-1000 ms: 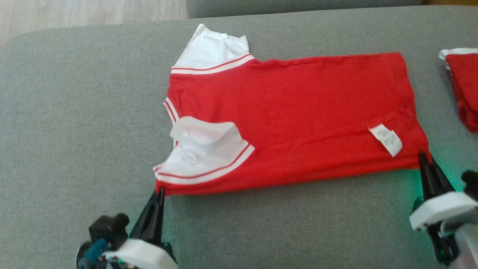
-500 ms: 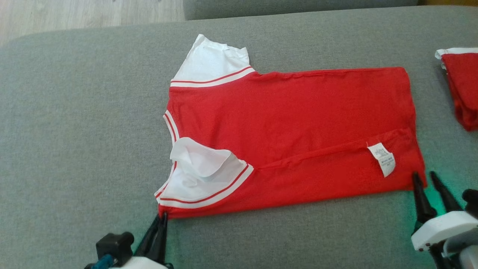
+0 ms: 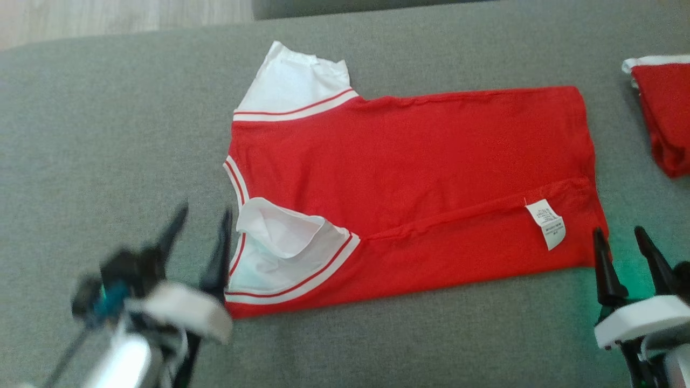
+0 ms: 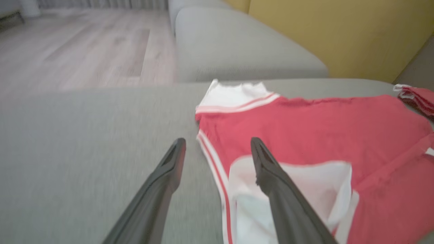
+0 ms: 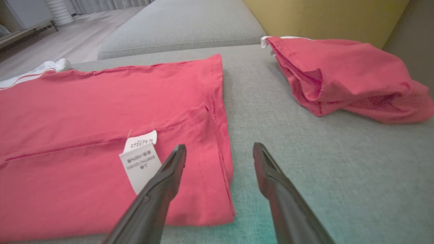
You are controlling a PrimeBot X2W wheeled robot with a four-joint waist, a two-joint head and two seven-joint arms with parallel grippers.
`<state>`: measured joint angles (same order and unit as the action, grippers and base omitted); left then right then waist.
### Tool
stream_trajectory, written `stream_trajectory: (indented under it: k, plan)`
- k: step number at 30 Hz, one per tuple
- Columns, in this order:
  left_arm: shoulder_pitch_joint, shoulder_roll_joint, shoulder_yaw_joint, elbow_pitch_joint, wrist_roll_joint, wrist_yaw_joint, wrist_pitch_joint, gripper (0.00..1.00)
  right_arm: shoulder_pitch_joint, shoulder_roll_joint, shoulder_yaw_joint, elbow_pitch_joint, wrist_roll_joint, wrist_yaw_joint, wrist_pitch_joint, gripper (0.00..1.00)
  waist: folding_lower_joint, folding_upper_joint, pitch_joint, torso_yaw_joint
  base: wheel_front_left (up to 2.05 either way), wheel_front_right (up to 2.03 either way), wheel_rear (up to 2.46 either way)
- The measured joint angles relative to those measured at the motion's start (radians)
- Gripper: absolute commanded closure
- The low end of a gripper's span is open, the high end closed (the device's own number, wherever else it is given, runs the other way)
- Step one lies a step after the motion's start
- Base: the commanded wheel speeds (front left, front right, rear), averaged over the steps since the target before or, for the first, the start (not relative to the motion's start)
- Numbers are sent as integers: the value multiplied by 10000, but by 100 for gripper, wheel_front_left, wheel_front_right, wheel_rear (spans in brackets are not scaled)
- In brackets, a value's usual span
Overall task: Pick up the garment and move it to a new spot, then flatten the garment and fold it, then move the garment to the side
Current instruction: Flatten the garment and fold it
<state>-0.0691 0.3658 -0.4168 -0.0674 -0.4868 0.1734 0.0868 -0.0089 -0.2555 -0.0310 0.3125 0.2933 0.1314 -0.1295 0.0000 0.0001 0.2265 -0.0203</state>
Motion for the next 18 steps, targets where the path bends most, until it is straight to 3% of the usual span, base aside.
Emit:
stream_trajectory:
  k: [7, 12, 18]
  plan:
    - [-4111, 732, -6, 107, 186, -1290, 1824, 0, -802, 6, 512, -627, -184, 0, -247, 0, 2, 0, 873, -171, 0, 0, 0]
    - [-7108, 759, -454, 1373, -464, -2671, 3428, 0, -1574, 4, 604, -861, -171, 0, -523, 0, 3, 0, 1711, -407, 0, 0, 0]
    - [-9689, 842, -1221, 3208, -1323, -2976, 5185, 0, -1757, 117, 813, -911, 259, 0, -654, 0, 3, -1, 2622, -807, 0, 0, 0]
